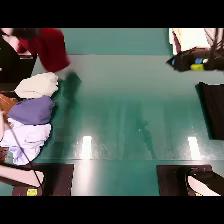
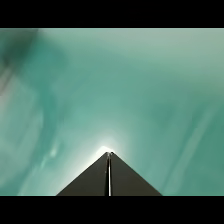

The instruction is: Fold the shirts.

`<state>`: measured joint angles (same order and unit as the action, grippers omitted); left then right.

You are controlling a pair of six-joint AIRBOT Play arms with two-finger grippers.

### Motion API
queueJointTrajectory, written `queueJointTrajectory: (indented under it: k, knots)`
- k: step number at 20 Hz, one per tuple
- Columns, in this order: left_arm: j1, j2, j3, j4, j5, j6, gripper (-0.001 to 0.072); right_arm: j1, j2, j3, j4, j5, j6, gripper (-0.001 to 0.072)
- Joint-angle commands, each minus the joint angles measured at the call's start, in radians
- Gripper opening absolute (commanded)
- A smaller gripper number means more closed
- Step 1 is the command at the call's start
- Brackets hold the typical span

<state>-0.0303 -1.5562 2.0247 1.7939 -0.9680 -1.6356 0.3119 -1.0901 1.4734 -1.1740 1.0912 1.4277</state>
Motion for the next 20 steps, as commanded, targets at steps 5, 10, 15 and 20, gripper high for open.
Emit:
queueJointTrajectory:
  k: [5,10,15,20]
  knots:
    - [-0.344,0.325,0.029,-0.011,-0.298,0.126,0.0027,0.0,0.001,0.286,-0.161,0.018,0.0,0.0015]
    - [-0.64,0.271,-0.152,-0.105,-0.331,0.125,0.0028,0.0,0.001,0.376,-0.165,0.058,0.0,0.0016]
    - [-0.764,0.123,-0.271,-0.369,-0.14,0.124,0.0552,0.0,0.001,0.395,-0.164,0.098,0.0,0.0016]
    - [-0.575,0.113,-0.282,-0.315,-0.171,0.029,0.0554,0.0,0.001,0.395,-0.164,0.141,0.0,0.0016]
